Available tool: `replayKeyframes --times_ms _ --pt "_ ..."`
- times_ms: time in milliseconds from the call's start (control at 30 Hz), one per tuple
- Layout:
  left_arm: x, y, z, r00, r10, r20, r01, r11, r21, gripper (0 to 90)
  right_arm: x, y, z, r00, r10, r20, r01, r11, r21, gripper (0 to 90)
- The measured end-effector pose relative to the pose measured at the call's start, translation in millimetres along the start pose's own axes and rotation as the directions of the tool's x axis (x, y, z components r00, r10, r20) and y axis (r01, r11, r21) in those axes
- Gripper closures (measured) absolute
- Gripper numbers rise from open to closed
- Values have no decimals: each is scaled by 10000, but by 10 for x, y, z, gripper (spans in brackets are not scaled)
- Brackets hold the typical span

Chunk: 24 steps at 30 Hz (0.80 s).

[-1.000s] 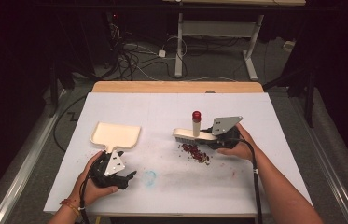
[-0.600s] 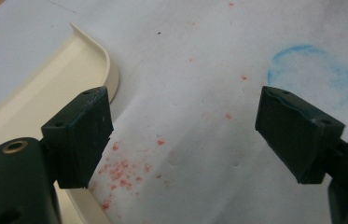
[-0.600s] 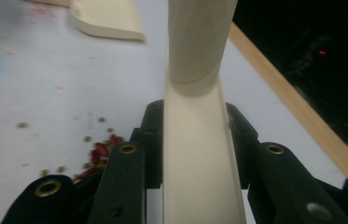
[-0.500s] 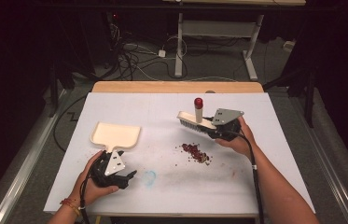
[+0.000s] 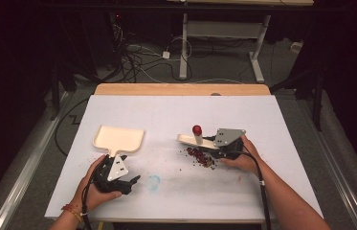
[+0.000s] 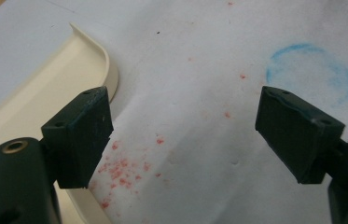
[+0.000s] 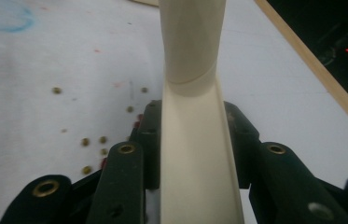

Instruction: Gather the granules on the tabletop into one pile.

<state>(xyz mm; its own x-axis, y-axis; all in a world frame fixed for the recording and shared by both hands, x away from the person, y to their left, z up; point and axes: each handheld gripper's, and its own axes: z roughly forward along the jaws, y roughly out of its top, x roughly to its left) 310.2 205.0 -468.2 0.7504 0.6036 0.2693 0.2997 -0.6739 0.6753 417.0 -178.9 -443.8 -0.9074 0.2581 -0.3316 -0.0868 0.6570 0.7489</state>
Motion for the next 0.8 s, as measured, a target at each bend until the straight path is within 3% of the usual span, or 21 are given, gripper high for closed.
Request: replayKeyframes --times_ms 133,267,433,500,600,733,800 --pt "1 8 -6 10000 54 -33 -54 10000 -2 184 68 -12 -150 9995 -139 -277 131 9995 -280 672" --pt "5 17 -3 10000 77 -36 -77 10000 -9 184 98 3 -220 9996 -205 193 210 9995 -239 674" --pt "4 27 -5 9999 104 -48 -104 9999 -72 184 91 112 -316 9918 761 1027 -693 9953 -677 674" --pt "13 26 -5 9999 83 -59 -83 9999 -76 184 177 253 -361 9743 1646 1536 -1491 9830 -1074 674" --pt "17 32 -13 9999 88 -81 -88 9999 -75 184 377 445 -373 9431 3100 1203 -2866 9412 -1787 674" --pt "14 21 -43 9999 73 -127 -75 9998 -180 184 672 627 -239 9285 3613 857 -3467 9261 -1487 675" --pt "23 12 -59 9999 60 -127 -63 9998 -205 184 763 659 -135 9122 4074 441 -3998 9084 -1224 675"
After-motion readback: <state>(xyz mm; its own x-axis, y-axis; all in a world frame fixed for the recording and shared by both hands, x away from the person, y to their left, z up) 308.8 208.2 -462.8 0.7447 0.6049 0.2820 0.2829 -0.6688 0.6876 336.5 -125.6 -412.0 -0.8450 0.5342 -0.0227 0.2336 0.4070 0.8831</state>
